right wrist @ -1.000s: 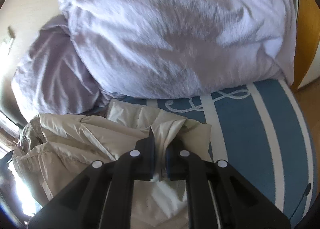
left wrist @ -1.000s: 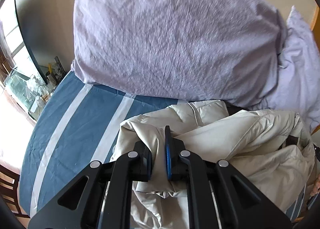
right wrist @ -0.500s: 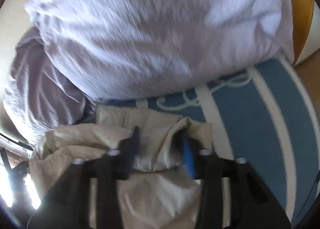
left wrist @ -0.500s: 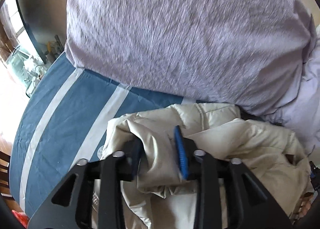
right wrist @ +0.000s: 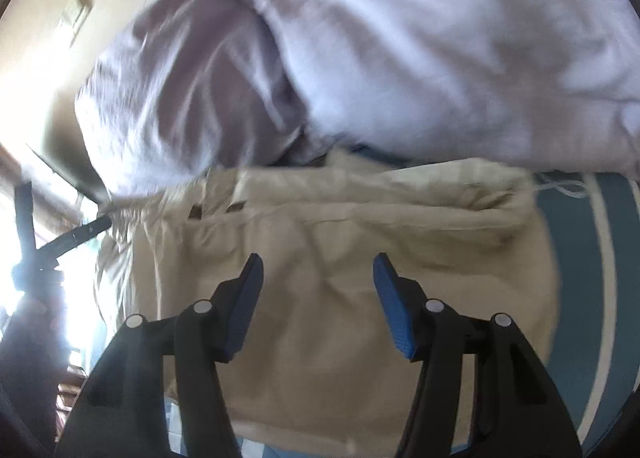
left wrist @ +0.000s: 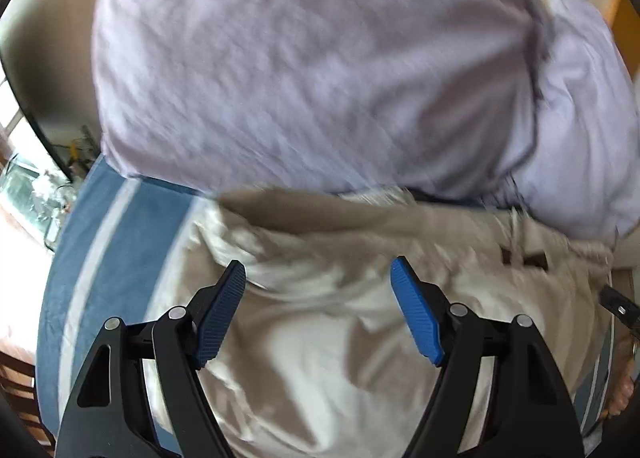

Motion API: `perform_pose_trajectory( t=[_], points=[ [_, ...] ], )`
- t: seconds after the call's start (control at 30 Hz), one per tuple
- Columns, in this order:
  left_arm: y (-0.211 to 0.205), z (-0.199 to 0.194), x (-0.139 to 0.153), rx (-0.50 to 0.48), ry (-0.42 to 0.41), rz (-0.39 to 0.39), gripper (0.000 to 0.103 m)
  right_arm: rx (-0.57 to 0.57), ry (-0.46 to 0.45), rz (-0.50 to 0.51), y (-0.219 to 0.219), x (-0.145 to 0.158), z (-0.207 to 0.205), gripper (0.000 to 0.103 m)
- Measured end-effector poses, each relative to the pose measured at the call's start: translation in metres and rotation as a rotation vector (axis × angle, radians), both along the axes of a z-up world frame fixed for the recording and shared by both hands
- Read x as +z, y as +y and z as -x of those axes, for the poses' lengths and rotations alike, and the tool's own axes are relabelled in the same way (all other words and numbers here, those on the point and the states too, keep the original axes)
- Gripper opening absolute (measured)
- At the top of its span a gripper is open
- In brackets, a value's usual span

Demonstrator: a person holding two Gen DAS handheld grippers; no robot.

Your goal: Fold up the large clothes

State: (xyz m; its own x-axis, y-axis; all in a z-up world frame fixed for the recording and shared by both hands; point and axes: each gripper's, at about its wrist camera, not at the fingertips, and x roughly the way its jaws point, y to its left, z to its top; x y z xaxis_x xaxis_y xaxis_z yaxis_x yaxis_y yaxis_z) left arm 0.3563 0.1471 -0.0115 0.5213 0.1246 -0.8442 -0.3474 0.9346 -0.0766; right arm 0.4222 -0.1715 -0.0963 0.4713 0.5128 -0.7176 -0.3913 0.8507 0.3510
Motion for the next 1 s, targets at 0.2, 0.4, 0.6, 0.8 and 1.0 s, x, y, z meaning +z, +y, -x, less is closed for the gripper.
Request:
perform_pose_trajectory(
  t=[0.2, 0.4, 0.6, 0.8, 1.0],
  points=[
    [-0.031, 0.0, -0.014, -0.054, 0.009, -0.014, 0.075, 0.033, 0.005, 0.087, 0.041, -0.015, -0.011, 0.053],
    [-0.041, 0.0, -0.02, -0.068, 0.002, -0.027, 0.076, 0.024, 0.013, 0.156, 0.056, -0.031, -0.026, 0.009],
    [-0.044, -0.008, -0.022, -0.06, -0.009, -0.031, 0.076, -0.041, -0.044, 0.193, 0.065, -0.025, -0.043, 0.004],
    [-0.049, -0.022, -0.032, -0.041, -0.018, -0.083, 0.078, -0.099, -0.024, 0.208, 0.071, -0.034, -0.065, 0.004],
    [-0.041, -0.039, -0.057, 0.001, 0.003, -0.123, 0.079, -0.089, -0.007, 0.159, 0.064, -0.039, -0.065, 0.019]
  ],
)
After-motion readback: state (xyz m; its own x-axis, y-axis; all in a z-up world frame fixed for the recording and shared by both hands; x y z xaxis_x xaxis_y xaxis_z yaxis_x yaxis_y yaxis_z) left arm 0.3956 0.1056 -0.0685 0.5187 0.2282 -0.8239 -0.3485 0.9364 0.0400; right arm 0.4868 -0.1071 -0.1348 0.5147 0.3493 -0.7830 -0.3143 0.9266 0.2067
